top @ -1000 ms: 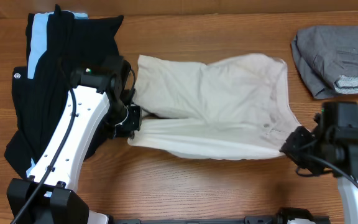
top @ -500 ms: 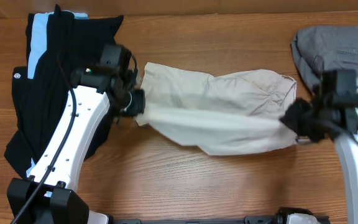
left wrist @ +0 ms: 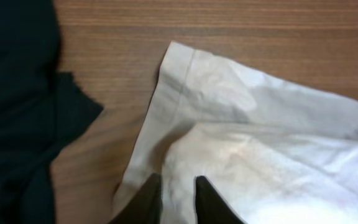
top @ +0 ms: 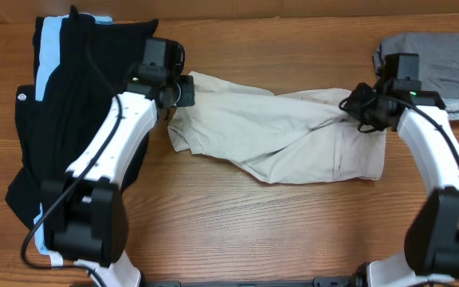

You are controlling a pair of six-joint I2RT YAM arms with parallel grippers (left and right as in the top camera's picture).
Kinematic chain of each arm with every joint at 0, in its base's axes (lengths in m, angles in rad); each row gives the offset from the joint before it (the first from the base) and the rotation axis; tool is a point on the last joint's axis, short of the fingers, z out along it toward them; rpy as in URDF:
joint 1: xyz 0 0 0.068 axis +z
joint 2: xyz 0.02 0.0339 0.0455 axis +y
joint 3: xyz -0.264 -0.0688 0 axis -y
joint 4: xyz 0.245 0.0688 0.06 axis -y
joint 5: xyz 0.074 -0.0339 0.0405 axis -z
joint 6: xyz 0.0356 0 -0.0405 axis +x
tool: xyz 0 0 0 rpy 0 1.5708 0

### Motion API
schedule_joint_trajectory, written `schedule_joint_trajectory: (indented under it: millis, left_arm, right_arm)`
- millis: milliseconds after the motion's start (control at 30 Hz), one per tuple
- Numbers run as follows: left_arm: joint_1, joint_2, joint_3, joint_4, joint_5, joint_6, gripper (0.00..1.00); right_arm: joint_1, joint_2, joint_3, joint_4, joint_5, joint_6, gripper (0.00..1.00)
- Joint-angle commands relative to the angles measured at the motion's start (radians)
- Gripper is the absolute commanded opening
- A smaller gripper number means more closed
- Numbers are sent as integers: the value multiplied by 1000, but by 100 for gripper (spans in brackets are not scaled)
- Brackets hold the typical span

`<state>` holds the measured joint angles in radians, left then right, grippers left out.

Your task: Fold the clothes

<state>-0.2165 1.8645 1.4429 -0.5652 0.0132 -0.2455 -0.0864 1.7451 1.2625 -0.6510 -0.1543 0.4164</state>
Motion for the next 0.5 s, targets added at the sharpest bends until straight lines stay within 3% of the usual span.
schedule_joint_trajectory:
  millis: [0,167,200,233,333,400,467]
  left_arm:
    - [0,28,-5,58,-20,-33,13]
    - [0,24,41,136,28,-38,11]
    - [0,24,55,131,58,-31,13]
    - [0,22,74,115,106,2,19]
    - [-8,20,138,17,197,79,61]
    - [-17,20,182,-92,198,122,76]
    - [-28,20,223,-225,198,178,81]
  right_arm:
    - [-9,56,20,89,-43,-25,4]
    - [-9,79,20,291,-68,-24,4]
    - [-9,79,20,330,-68,-24,9]
    - [-9,79,20,365,-68,-24,27]
    - [-9,79,29,395,-74,-24,100]
    - [-10,78,43,353,-98,-24,100]
    - [-10,78,55,293,-120,-25,100]
